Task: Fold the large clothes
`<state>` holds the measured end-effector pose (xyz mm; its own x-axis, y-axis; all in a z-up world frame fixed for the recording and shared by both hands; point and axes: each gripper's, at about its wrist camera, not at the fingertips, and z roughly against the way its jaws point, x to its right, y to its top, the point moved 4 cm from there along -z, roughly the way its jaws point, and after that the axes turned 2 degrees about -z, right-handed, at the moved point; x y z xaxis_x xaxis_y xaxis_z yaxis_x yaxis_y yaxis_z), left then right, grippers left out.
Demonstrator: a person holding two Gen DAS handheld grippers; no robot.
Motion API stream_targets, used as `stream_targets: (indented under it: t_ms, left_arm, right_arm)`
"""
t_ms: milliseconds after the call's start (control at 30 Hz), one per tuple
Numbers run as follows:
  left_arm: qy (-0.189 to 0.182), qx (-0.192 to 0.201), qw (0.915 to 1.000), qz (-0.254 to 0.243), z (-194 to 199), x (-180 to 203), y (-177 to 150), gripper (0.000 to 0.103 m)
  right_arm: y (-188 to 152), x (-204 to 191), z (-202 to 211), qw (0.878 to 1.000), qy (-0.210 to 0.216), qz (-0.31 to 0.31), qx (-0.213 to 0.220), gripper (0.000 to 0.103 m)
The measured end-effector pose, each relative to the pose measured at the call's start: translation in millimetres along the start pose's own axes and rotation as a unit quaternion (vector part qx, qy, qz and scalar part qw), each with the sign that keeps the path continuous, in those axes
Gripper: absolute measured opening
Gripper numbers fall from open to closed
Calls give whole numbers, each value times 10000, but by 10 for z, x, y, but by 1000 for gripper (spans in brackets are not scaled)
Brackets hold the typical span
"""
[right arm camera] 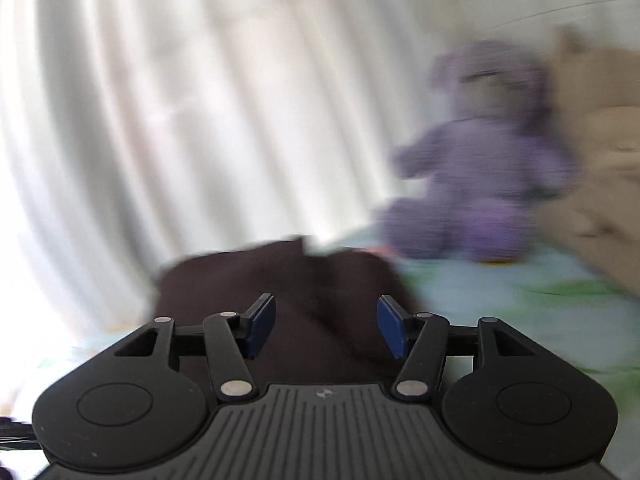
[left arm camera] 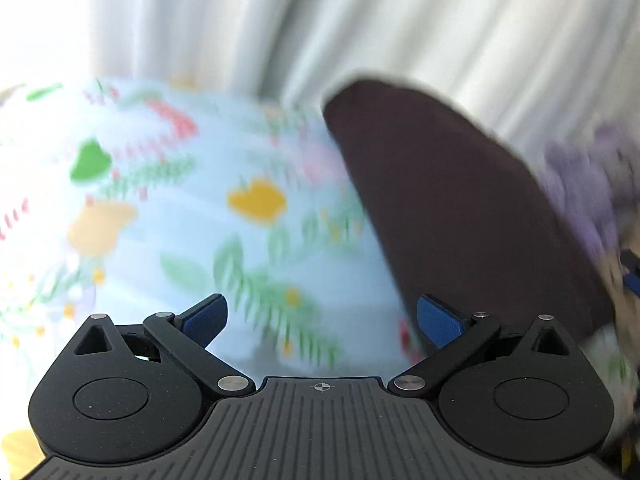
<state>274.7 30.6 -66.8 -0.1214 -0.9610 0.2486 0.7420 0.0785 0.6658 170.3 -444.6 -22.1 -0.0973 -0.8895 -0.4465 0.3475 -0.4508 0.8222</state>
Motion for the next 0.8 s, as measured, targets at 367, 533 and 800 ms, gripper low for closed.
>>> stream_targets:
  t_ms: [367, 533, 800]
  left_arm:
    - [533, 1155, 9906, 502, -716, 1072, 829, 103]
    - [372, 1599, 9858, -363, -1100, 1659, 833, 103]
    - [558, 1071, 9921, -346, -1707, 1589, 745, 103]
  right_arm:
    - [28, 29, -1703, 9955, -479, 566, -593, 39]
    - [-117, 434, -1604, 9992, -383, -119, -83, 35]
    - [-170, 372, -1748, 9985, -509, 135, -155, 37]
